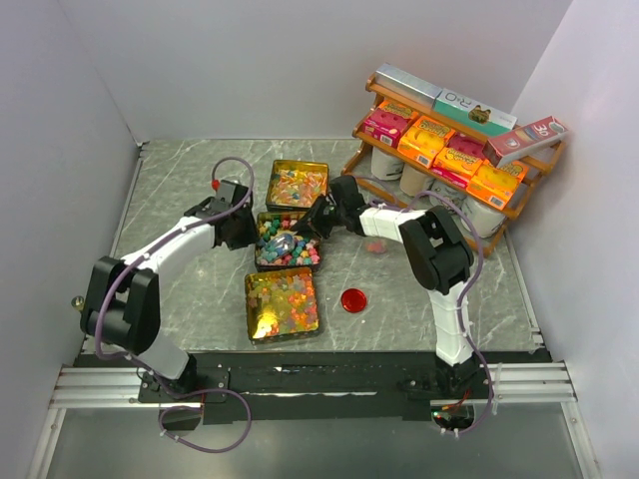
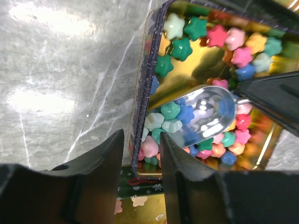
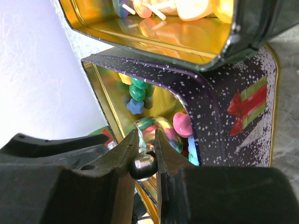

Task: Pack the candies
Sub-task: Scoop the fake candies from the storage box.

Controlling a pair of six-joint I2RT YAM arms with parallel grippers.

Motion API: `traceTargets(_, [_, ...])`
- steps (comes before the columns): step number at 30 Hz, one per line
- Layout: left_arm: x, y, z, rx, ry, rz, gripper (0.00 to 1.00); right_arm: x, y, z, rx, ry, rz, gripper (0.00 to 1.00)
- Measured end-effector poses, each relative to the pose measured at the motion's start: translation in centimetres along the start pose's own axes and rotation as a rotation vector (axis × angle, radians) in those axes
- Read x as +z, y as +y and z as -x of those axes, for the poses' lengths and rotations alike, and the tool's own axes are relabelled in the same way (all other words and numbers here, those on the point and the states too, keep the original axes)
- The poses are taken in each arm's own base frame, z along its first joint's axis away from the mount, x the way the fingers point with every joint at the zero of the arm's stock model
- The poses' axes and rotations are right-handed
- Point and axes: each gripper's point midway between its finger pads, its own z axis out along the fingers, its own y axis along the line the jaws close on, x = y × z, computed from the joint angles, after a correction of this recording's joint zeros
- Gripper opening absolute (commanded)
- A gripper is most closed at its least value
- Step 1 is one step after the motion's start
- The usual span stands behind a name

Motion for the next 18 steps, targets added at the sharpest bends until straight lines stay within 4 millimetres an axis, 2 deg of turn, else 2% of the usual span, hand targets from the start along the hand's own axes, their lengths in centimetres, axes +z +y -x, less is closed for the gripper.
traceTargets(7, [-1.6, -0.2, 1.3, -0.009, -0.062, -0.011, 0.45, -0.5, -0.1, 0.3, 0.027, -0.007, -0.017, 0.0])
traceTargets(18, [-1.9, 0.1, 1.7, -0.014, -0.08, 0.005, 0.45, -2.2, 0.2, 0.9, 0.024, -0.056, 0.005, 0.0])
